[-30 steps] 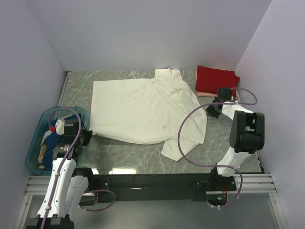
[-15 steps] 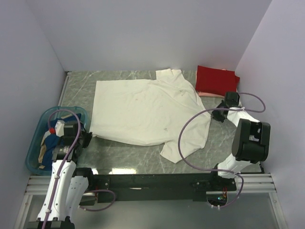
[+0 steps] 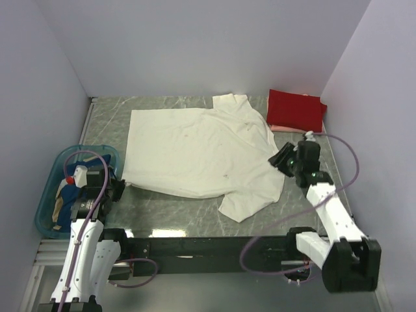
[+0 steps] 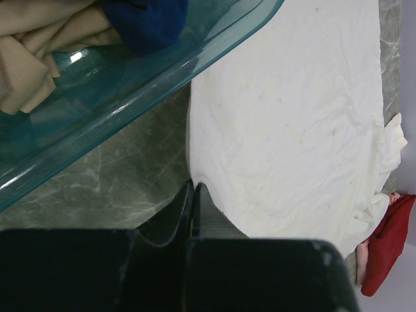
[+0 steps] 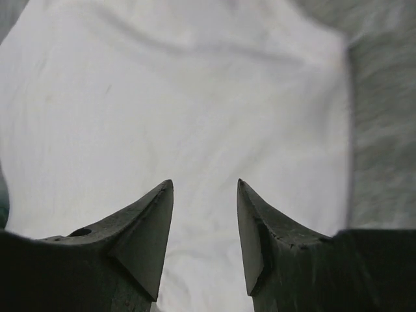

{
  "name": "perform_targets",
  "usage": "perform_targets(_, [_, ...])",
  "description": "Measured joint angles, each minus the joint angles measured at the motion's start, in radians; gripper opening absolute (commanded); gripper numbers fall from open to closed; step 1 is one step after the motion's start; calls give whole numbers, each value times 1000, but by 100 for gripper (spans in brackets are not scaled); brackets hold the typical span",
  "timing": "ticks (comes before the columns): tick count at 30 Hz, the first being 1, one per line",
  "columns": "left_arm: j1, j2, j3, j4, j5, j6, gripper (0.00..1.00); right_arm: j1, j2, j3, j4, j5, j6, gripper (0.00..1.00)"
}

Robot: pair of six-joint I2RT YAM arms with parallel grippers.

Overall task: Fold and stack the t-shirts
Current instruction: Flatten the tshirt out, then fold the tshirt

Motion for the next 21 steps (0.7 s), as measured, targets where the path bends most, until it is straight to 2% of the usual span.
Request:
perform_targets(5, [0,14,0,17,0,-2,1,232,-264,-161,-69,-7,32,50])
perform_targets(9, [0,15,-1,32,-4,-2,1,336,-445,-260,-165,-13,90,50])
perform_targets(16, [0,16,-22,44,-16,-1,1,380,-655,-299,-352,-58,150,49])
perform_targets(21, [0,23,-33,51,-19,2,1,396,-671,-393,-383,-141,178,48])
